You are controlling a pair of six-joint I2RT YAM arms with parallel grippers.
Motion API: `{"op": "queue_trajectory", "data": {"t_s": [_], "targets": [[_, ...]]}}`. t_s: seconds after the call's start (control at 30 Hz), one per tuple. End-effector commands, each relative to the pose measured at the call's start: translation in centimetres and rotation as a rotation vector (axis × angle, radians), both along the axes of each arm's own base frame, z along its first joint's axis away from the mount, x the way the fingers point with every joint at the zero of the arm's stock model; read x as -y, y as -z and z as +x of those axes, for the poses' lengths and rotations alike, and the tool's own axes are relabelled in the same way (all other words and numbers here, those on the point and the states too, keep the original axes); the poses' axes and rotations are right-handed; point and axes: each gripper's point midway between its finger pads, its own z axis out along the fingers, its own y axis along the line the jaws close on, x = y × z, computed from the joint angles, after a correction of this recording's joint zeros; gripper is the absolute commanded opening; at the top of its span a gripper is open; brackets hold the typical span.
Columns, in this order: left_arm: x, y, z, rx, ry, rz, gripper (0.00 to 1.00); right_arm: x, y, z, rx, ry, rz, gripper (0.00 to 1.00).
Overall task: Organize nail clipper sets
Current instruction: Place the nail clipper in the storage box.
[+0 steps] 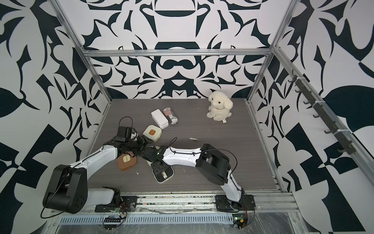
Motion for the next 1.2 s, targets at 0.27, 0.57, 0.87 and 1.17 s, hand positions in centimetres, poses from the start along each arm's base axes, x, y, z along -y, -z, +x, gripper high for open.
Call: {"op": "queue_trajectory", "data": {"t_s": [0.27, 0.57, 0.87, 1.17], "targets": [[-0.3, -1.7, -0.1, 0.017, -0.004, 0.008, 0.70, -0.5, -4.5, 0.6, 0.040, -0.011, 0.077, 0.43], [-0.5, -1.1, -0.5, 0.000, -0.003, 0.026, 0.70, -0.7, -5.8, 0.7, 0.050, -0.006, 0.110, 0.43], [-1.0, -0.8, -1.2, 0.001, -0.010, 0.038, 0.70, -1.1, -4.0, 0.6, 0.014, 0.000, 0.098, 0.19], [-1.0, -0.2, -1.4, -0.012, -0.008, 0.043, 0.70, -1.6, -3.1, 0.6, -0.008, -0.001, 0.095, 0.13]]}}
